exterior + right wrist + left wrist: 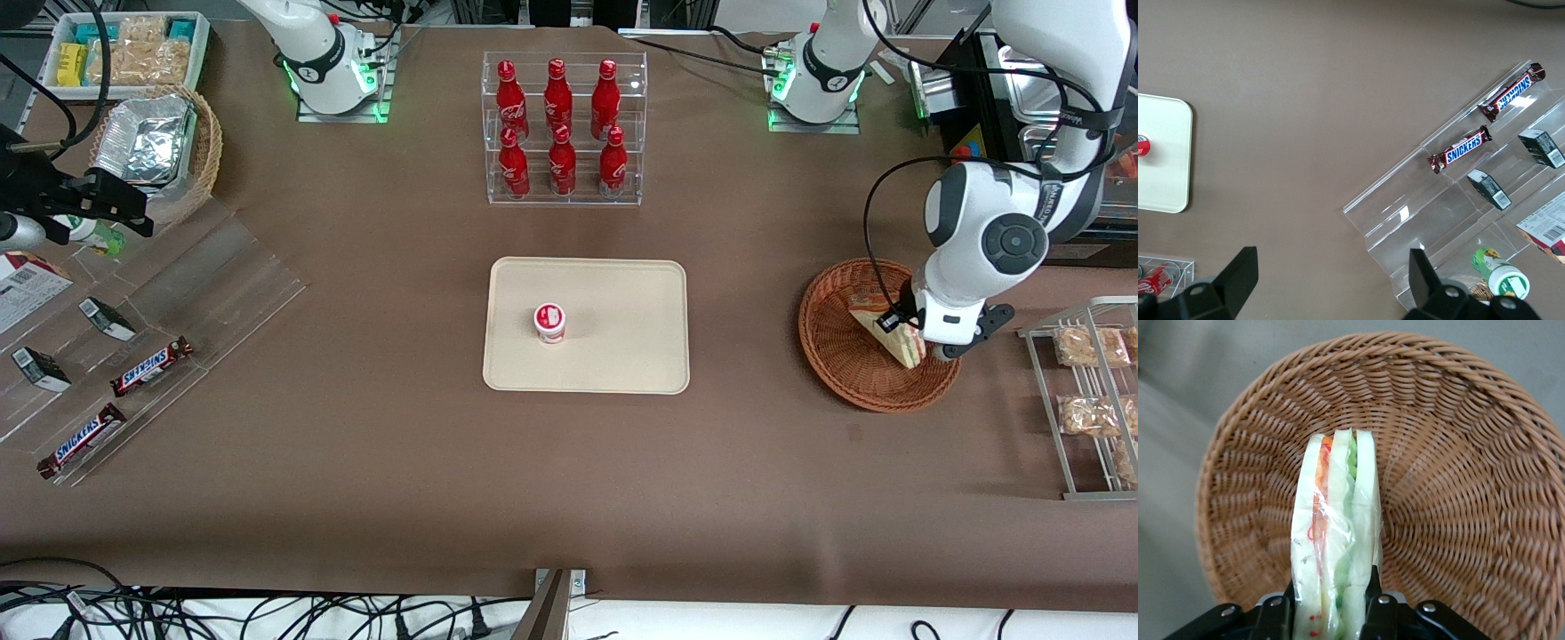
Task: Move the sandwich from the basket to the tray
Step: 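Close the left gripper on the sandwich's upright edge, then lift the sandwich out of the basket and carry it toward the tray, then lower the sandwich onto the tray beside the strawberry cup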
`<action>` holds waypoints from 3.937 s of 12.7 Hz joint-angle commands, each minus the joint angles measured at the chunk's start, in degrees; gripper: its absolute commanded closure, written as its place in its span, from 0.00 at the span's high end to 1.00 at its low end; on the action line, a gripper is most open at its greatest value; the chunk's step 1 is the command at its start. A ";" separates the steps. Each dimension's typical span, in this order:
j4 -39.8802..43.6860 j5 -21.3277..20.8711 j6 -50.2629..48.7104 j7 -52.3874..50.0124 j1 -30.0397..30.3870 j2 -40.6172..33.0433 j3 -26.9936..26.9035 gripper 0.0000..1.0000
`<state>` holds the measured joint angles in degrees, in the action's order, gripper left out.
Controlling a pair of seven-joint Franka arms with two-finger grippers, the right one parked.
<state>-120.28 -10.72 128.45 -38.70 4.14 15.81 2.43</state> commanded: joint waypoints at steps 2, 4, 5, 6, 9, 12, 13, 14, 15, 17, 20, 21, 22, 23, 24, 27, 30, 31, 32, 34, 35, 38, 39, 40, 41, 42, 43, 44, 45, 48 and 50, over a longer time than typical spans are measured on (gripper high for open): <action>11.00 -1.32 -15.04 6.87 0.07 -1.05 3.71 0.38; 14.53 -1.32 -19.18 8.63 0.16 -0.96 5.91 0.38; 15.50 -1.32 -20.42 9.51 0.16 -0.96 7.14 0.38; 15.86 -1.32 -20.69 10.22 0.16 -0.96 8.28 0.38; 17.27 -0.35 -21.22 13.38 0.16 -1.05 12.67 0.38; 17.71 2.54 -21.22 12.87 -0.01 -0.87 17.42 0.38; 17.97 2.55 -21.05 12.60 -0.01 -0.61 19.43 0.38; 18.06 2.64 -20.87 11.64 -0.10 -0.35 21.28 0.38; 18.06 2.72 -20.61 10.93 -0.19 0.00 22.95 0.38; 18.06 4.13 -16.76 8.49 -0.71 1.67 26.99 0.38; 18.41 2.64 -11.39 -0.13 -8.34 5.53 27.45 0.38; 18.76 0.46 -11.12 -1.97 -9.93 7.11 27.54 0.38; 20.07 -2.26 -11.11 -5.65 -12.12 9.30 27.54 0.38; 21.65 -5.42 -11.11 -8.82 -13.62 11.93 27.54 0.38; 22.97 -8.41 -11.03 -11.89 -14.85 14.66 27.63 0.38; 24.48 -13.87 -5.60 -17.10 -16.45 19.94 27.45 0.38; 24.65 -16.52 -4.96 -17.81 -16.45 21.97 27.36 0.39; 24.65 -16.78 -4.96 -17.81 -16.88 22.85 27.28 0.40; 24.83 -17.57 -4.87 -18.60 -17.67 23.73 27.10 0.40; 26.84 -20.64 -4.87 -21.14 -17.94 24.96 27.10 0.40; 27.02 -20.83 -4.87 -21.50 -17.94 25.31 27.10 0.40; 27.03 -21.00 -4.87 -21.50 -18.20 25.49 27.10 0.40; 27.03 -21.00 -4.96 -21.50 -18.56 25.76 27.01 0.40; 27.03 -21.09 -4.87 -21.50 -18.56 26.02 27.01 0.40; 27.03 -21.09 -4.87 -21.42 -18.56 26.02 27.01 0.57; 27.03 -21.09 -4.96 -21.42 -18.56 26.02 27.01 0.90; 26.94 -21.09 -4.96 -21.24 -18.56 26.02 27.01 1.00; 26.94 -21.09 -5.14 -20.98 -18.47 25.93 27.01 1.00; 27.03 -21.01 -5.22 -20.89 -18.21 25.59 27.10 1.00; 28.43 -20.92 -7.67 -20.71 -17.51 24.18 27.19 1.00; 28.43 -20.83 -9.44 -20.63 -16.28 22.51 27.36 1.00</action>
<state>-92.07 -30.15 121.28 -59.00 -13.16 40.25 29.53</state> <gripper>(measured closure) 0.000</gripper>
